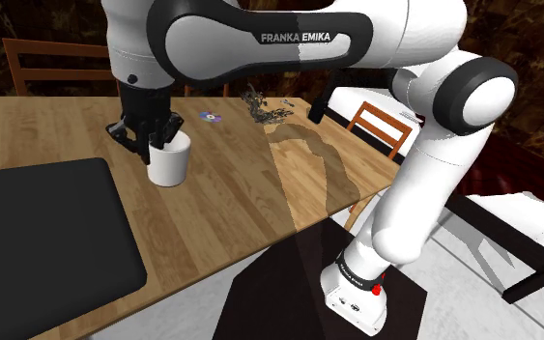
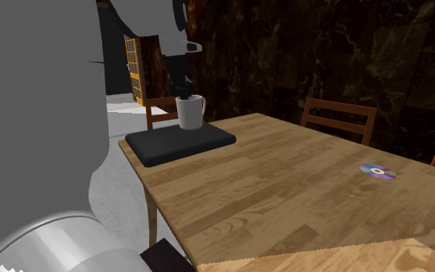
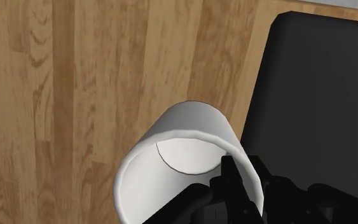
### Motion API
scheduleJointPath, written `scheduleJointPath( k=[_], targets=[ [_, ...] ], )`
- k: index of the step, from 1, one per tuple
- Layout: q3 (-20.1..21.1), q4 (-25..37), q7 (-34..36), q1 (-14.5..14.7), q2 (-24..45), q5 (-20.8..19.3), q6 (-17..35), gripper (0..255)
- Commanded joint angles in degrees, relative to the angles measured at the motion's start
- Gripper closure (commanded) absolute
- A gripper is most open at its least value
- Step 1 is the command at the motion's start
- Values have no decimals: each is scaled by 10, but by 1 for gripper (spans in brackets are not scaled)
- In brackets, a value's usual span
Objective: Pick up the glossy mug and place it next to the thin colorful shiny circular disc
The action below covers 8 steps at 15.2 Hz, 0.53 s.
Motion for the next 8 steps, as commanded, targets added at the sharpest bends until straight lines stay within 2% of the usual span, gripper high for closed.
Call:
scheduleJointPath(
  k=[1,8],
  targets=[
    [-10,-19,-27,-17,-11,7,14,255],
    [-53,-76,-128,-74,-46,29,52,255]
  ],
)
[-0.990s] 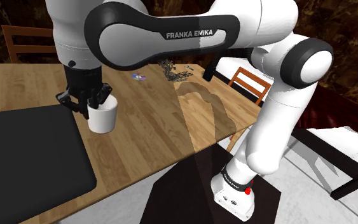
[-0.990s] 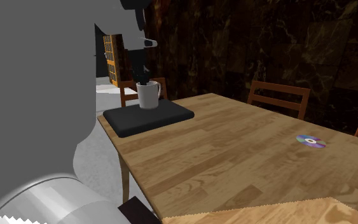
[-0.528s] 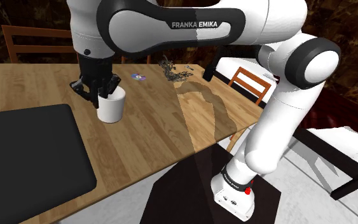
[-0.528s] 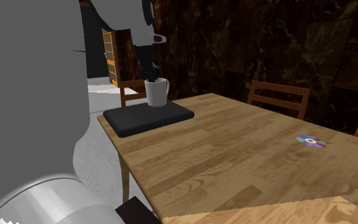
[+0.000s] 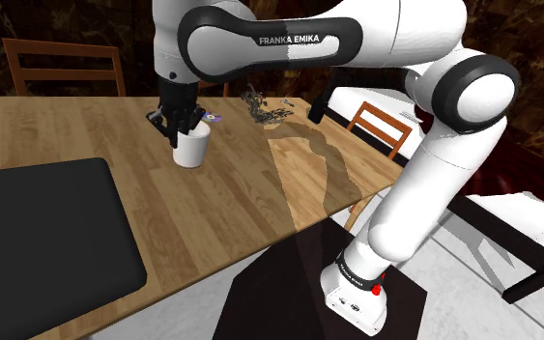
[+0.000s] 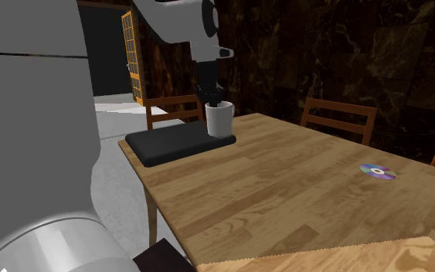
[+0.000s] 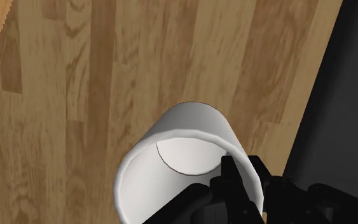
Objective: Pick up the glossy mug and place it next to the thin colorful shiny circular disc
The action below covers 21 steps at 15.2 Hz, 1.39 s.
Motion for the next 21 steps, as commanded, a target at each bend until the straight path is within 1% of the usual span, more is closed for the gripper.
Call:
scheduleJointPath(
  k=[1,6,11,16,21],
  targets=[
    [-12,-17,-29,-15,-11,6,11,255],
    [-44,-33,-95,-50,-12,9,32,255],
    [-74,-32,-156,-83,1,6,49,255],
    [-102,-14,-214,-115,28,0,61,255],
    [-128,21,-268,-145,67,-7,68,255]
  ],
)
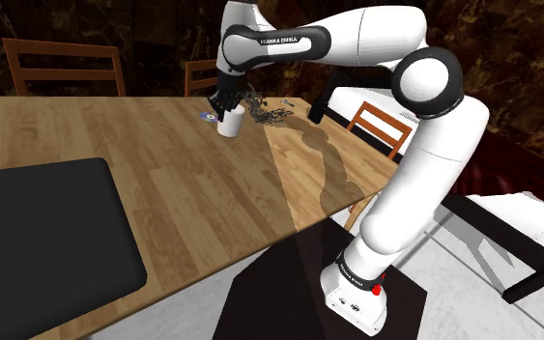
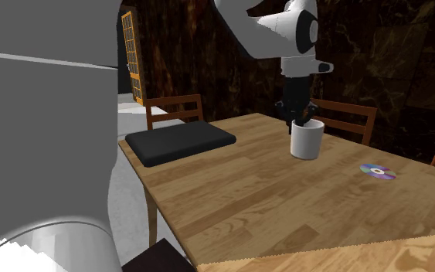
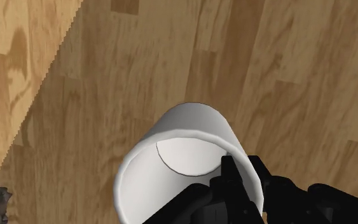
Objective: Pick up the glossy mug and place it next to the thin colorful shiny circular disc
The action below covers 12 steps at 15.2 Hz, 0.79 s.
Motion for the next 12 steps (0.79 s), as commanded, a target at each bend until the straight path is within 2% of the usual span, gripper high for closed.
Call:
scheduleJointPath(
  k=[1,7,12],
  targets=[
    [-9,11,-20,-11,17,-3,7,255],
    [-35,84,-81,-44,81,-11,2,255],
    [-54,169,-129,-68,149,-16,-13,255]
  ],
)
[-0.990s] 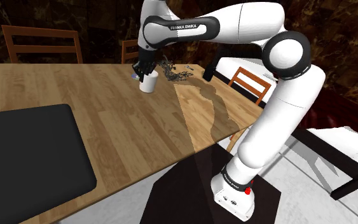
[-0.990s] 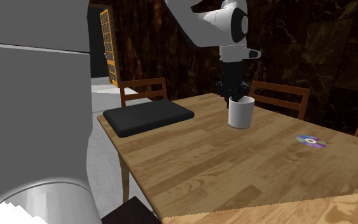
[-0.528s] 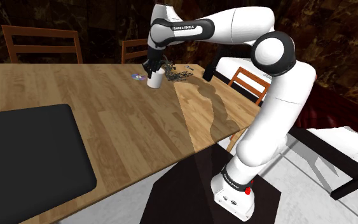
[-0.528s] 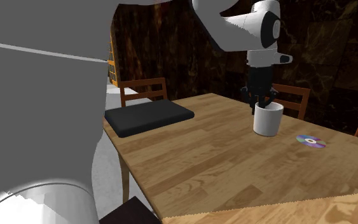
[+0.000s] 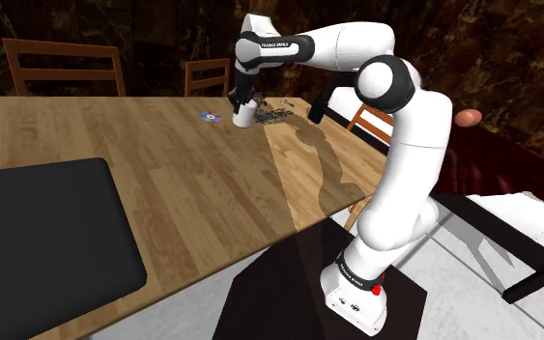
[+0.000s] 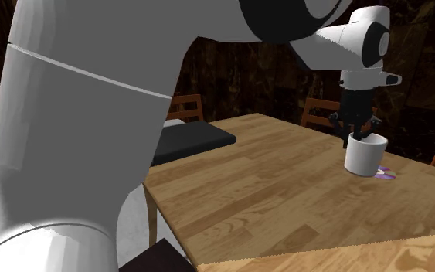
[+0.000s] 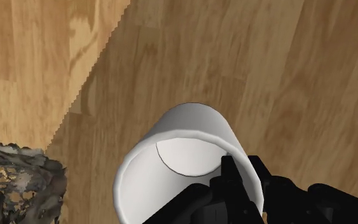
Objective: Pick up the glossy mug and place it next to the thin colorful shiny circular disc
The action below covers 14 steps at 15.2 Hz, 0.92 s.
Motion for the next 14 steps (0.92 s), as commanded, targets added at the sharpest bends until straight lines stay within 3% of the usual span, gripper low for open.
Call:
scheduleJointPath(
  k=[1,5,9,14],
  targets=[
    [-6,37,-19,-9,28,-2,-8,255],
    [-18,135,-56,-25,97,-5,-34,255],
    [-29,271,-93,-37,186,-7,-79,255],
    [-30,250,-92,-39,192,-8,-52,255]
  ],
)
